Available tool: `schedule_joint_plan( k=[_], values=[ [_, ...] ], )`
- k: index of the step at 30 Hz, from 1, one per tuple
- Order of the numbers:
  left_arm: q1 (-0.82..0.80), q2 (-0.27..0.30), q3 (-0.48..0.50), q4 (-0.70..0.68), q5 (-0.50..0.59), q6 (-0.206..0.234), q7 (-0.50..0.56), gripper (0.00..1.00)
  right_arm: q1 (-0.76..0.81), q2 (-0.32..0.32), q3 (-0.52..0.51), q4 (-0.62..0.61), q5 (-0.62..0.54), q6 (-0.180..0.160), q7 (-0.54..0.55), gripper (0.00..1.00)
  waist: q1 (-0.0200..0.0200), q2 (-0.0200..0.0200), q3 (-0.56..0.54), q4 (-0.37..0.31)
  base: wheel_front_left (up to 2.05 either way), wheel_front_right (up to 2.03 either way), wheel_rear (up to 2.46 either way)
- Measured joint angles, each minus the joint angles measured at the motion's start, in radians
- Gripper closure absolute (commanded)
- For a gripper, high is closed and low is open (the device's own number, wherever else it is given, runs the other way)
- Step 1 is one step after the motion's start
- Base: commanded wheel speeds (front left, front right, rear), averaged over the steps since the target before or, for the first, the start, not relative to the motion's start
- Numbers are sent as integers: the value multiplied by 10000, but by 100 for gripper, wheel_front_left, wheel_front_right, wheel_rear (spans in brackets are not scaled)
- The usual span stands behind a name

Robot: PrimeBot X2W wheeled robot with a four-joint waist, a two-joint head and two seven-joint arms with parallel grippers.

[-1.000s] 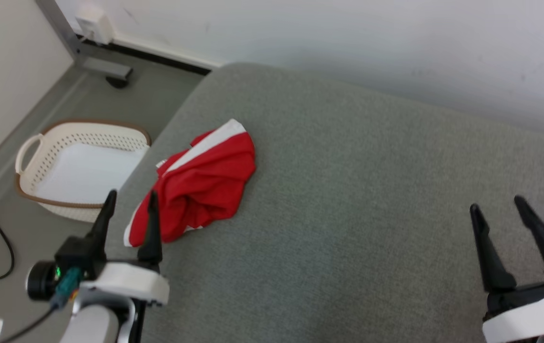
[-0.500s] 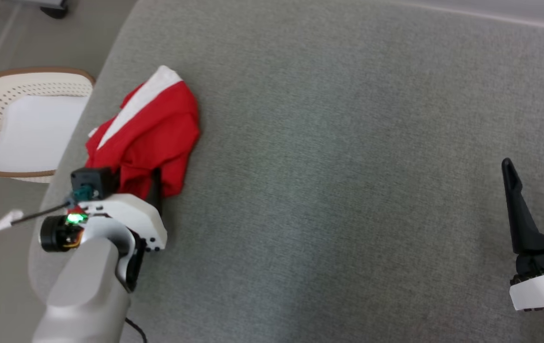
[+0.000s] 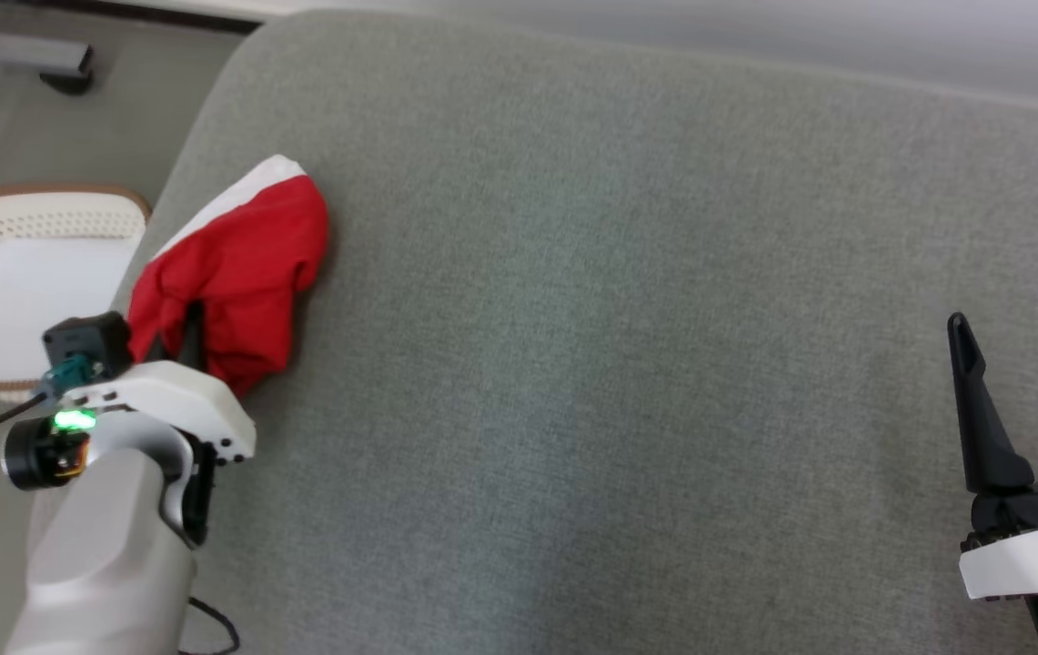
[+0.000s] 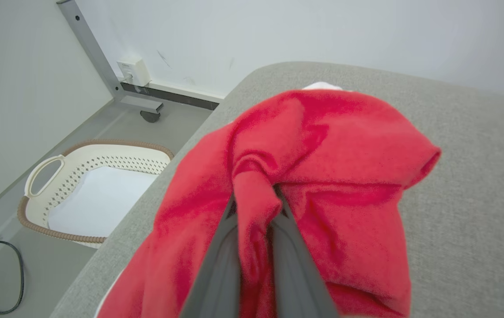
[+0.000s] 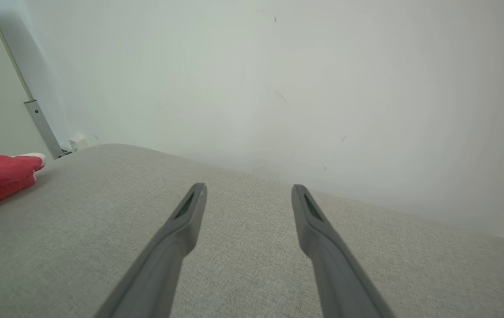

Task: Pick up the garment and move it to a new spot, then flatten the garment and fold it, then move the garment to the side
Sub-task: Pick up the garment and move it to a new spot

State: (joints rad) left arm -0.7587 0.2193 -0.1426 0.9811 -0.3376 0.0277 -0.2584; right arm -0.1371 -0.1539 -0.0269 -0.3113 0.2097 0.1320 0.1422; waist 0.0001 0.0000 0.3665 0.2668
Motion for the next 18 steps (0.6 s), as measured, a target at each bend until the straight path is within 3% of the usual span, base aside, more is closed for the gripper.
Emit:
schedule_joint_plan(
  k=[9, 18],
  values=[
    [2360, 399, 669, -4332, 476, 861, -46, 100, 587, 391, 178, 546, 100, 0, -391, 0, -1, 0, -1468, -405, 0, 0, 0],
    [3995, 267, -134, -7271, 828, 955, 769, 100, 1108, 717, 376, 819, 203, 0, -545, 0, -3, 0, -2333, -1380, 0, 0, 0]
  ],
)
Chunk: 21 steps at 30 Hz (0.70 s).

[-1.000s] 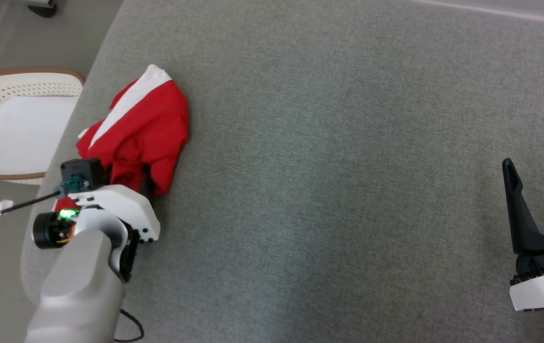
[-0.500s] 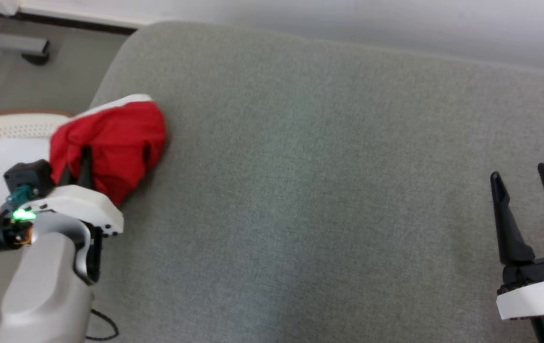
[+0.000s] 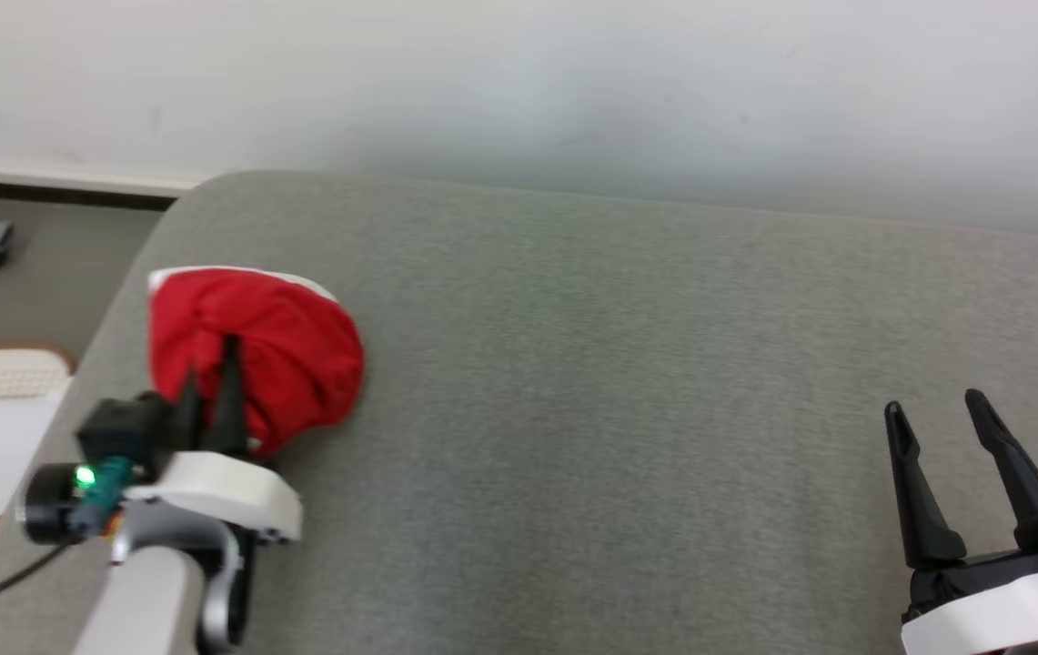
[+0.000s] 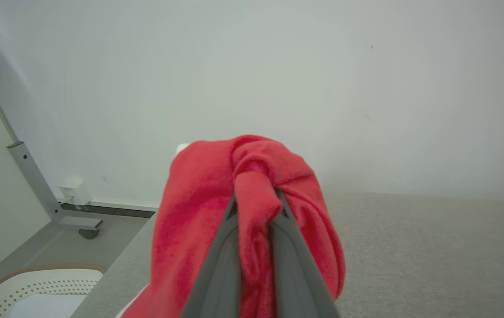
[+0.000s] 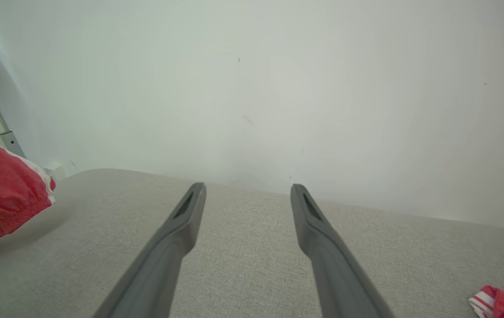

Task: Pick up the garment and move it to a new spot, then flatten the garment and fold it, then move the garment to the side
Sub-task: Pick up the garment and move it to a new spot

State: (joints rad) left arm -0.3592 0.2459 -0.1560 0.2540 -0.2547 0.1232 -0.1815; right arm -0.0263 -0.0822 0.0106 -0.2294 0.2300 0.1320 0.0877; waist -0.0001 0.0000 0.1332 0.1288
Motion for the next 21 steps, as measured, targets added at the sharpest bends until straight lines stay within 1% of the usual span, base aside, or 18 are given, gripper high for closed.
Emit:
schedule_joint_plan(
  k=[2, 5, 8, 13, 15, 18, 20, 21],
  values=[
    [181, -180, -435, -401, 88, -119, 305, 100, 16, 59, 58, 35, 12, 0, -48, 0, 0, 0, -14, -341, 0, 0, 0],
    [269, -560, -1229, -669, 198, -458, 652, 100, 29, 136, 113, 107, 96, 0, -123, 0, 0, 0, 18, -897, 0, 0, 0],
    [189, -1026, -2113, -566, 345, -917, 803, 100, 20, 169, 119, 207, 134, 0, -245, 0, 0, 1, 109, -1493, 0, 0, 0],
    [-384, -1722, -3804, -29, 612, -1714, 790, 100, 2, 213, 111, 320, 174, 0, -355, 0, 0, 0, 360, -2471, 0, 0, 0],
    [-666, -1858, -4358, 359, 673, -1891, 711, 100, -26, 219, 82, 364, 186, 0, -366, 0, 0, 1, 500, -2809, 0, 0, 0],
    [-949, -1927, -4987, 1016, 652, -2015, 508, 100, -71, 240, 100, 416, 219, 0, -451, 0, 0, 0, 712, -3239, 0, 0, 0],
    [-1046, -1952, -5262, 1404, 506, -2021, 370, 100, -118, 249, 102, 466, 240, 0, -481, 0, 0, 1, 847, -3451, 0, 0, 0],
    [-1104, -1954, -5348, 1569, 479, -1958, 272, 64, -130, 253, 92, 485, 240, 0, -523, 0, 1, 1, 909, -3529, 0, 0, 0]
  ],
)
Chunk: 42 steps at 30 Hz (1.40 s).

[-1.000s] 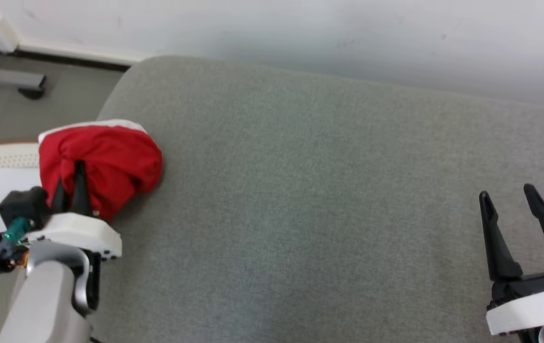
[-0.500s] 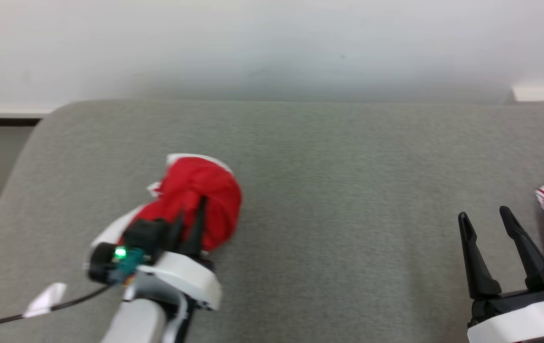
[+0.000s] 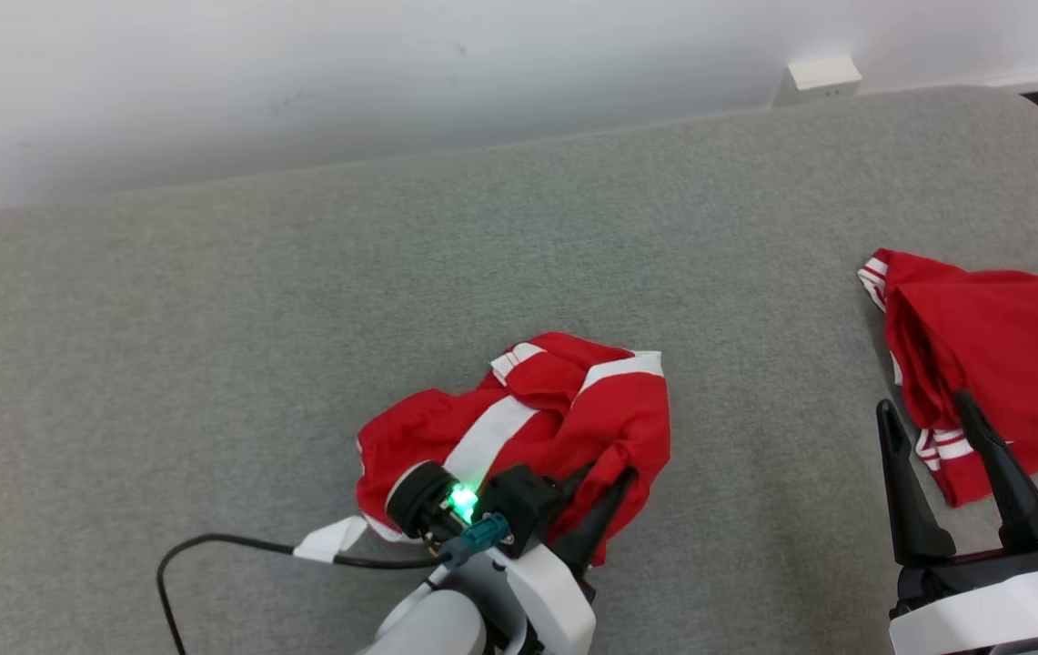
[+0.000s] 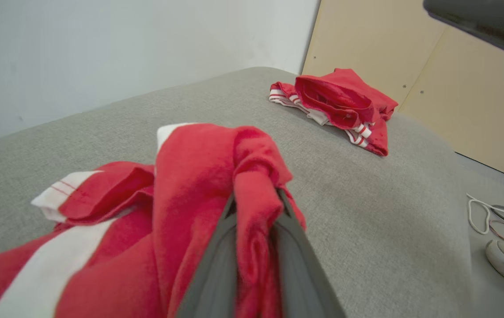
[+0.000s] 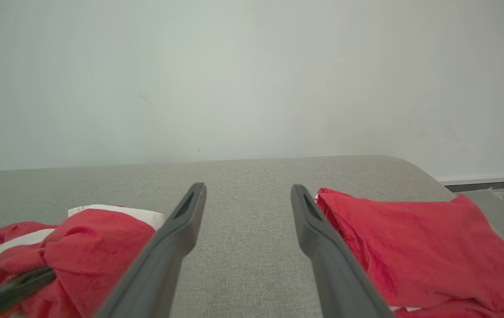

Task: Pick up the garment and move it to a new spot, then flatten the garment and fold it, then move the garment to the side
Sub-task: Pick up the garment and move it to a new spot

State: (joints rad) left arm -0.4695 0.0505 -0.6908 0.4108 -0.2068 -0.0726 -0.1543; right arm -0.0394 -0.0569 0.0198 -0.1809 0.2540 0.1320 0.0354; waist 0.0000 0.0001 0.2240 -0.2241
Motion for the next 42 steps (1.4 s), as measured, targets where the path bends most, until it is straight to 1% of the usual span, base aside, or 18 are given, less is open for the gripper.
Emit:
schedule_joint_plan(
  k=[1, 3, 6, 9, 11, 15, 20, 24, 27, 30, 34, 42],
  values=[
    [-46, -2, -67, 88, -73, 35, -113, 0, 0, 0, -12, 17, 0, 0, -15, 0, 0, 0, 49, -55, 0, 0, 0],
    [-130, -6, -253, 100, -230, 142, -382, 0, 3, 10, -84, 59, 0, 0, -33, 0, 0, 0, 89, -75, 0, 0, 0],
    [-214, -13, -336, -84, -479, 422, -633, 0, 17, 13, -171, 115, -2, 0, -58, 0, 0, 0, 6, 82, 0, 0, 0],
    [-200, -8, -201, -514, -525, 692, -813, 0, 42, 29, -211, 113, -50, 0, -52, 0, 0, 0, -141, 334, 0, 0, 0],
    [-108, 92, 73, -894, -587, 936, -907, 0, 63, 29, -217, 77, -73, 0, -13, 0, 0, 0, -252, 529, 0, 0, 0],
    [247, 702, 867, -1624, -675, 1559, -997, 0, 123, 31, -259, -17, -144, 0, 75, 0, 0, 0, -449, 967, 0, 0, 0],
    [711, 1595, 2151, -2092, -940, 2336, -1028, 0, 180, 36, -336, -125, -186, 0, 186, 0, 0, 0, -628, 1510, 0, 0, 0],
    [1112, 2132, 2964, -2349, -1195, 2717, -1039, 0, 272, 35, -472, -157, -222, 0, 272, 0, 0, 0, -737, 1904, 0, 0, 0],
    [1499, 2541, 3413, -2527, -1308, 2859, -1041, 0, 339, 38, -458, -157, -245, 0, 343, 0, 0, -1, -863, 2102, 0, 0, 0],
    [1989, 2792, 3590, -2723, -1404, 2909, -1034, 0, 489, 38, -464, -146, -251, 0, 405, 0, 0, 0, -1061, 2194, 0, 0, 0],
    [2554, 2978, 3576, -3122, -1486, 2980, -922, 0, 779, 42, -581, -201, -284, 0, 529, 0, 0, -1, -1351, 2239, 0, 0, 0],
    [3415, 3051, 3248, -3586, -1636, 2995, -575, 0, 1461, 44, -756, -265, -245, 0, 779, 0, 0, 0, -1935, 2165, 0, 0, 0]
  ],
)
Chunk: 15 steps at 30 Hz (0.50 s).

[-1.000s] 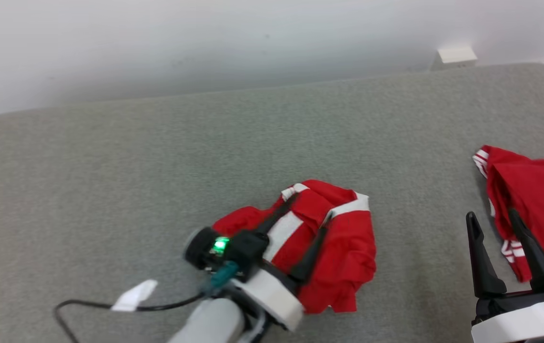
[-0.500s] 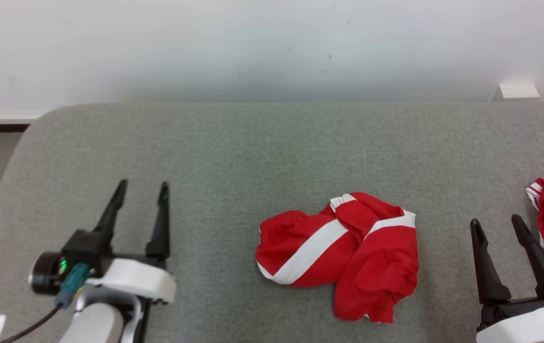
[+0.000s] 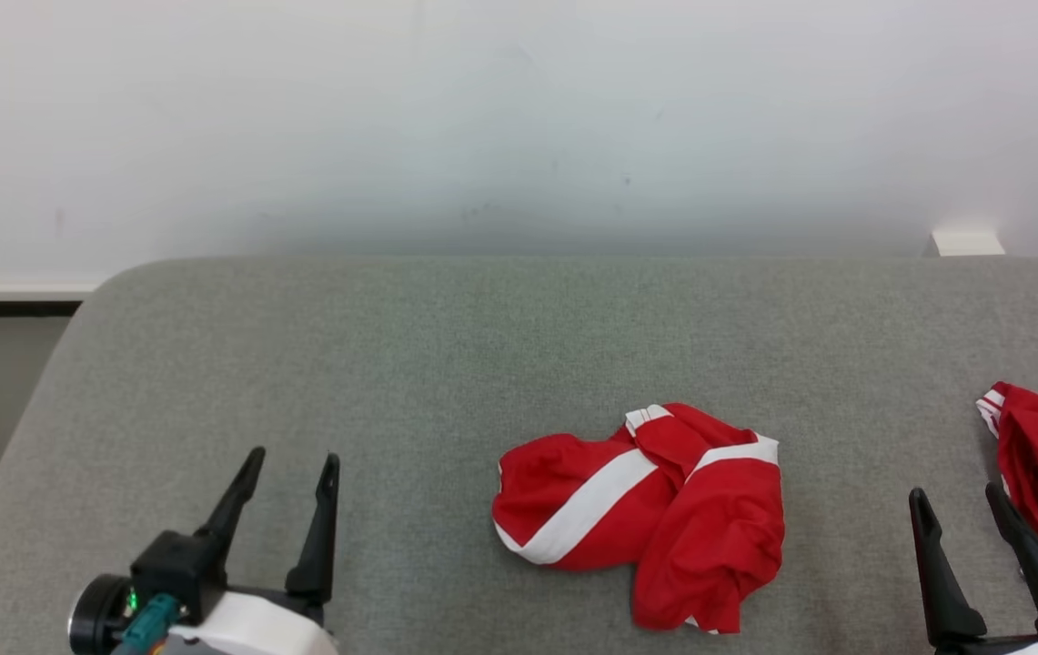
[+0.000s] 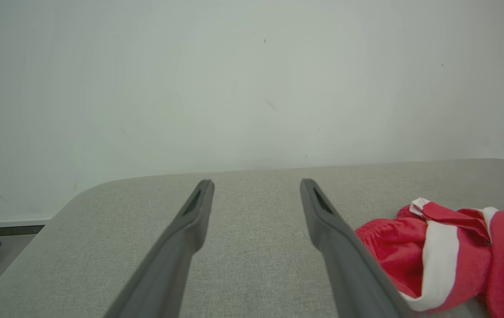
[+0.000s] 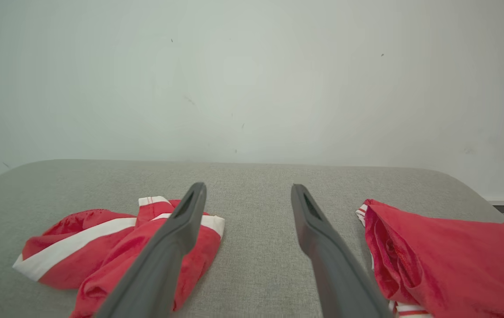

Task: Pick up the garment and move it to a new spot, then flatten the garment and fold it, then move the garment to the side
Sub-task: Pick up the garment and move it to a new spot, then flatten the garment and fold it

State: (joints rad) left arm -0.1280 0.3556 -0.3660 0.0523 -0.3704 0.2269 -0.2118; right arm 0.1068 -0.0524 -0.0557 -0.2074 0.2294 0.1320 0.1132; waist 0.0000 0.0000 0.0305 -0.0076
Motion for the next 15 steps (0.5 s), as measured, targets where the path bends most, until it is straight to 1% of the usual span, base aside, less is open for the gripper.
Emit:
schedule_joint_plan(
  k=[6, 15],
  values=[
    [401, -8, -54, -79, -138, 42, 67, 0, 301, 4, 29, -98, 105, 0, 102, 0, 0, 0, -329, -38, 0, 0, 0],
    [463, -2, -71, -100, -190, 88, 77, 0, 323, 10, 105, -176, 113, 0, 176, 0, 0, 0, -364, -15, 0, 0, 0]
  ],
)
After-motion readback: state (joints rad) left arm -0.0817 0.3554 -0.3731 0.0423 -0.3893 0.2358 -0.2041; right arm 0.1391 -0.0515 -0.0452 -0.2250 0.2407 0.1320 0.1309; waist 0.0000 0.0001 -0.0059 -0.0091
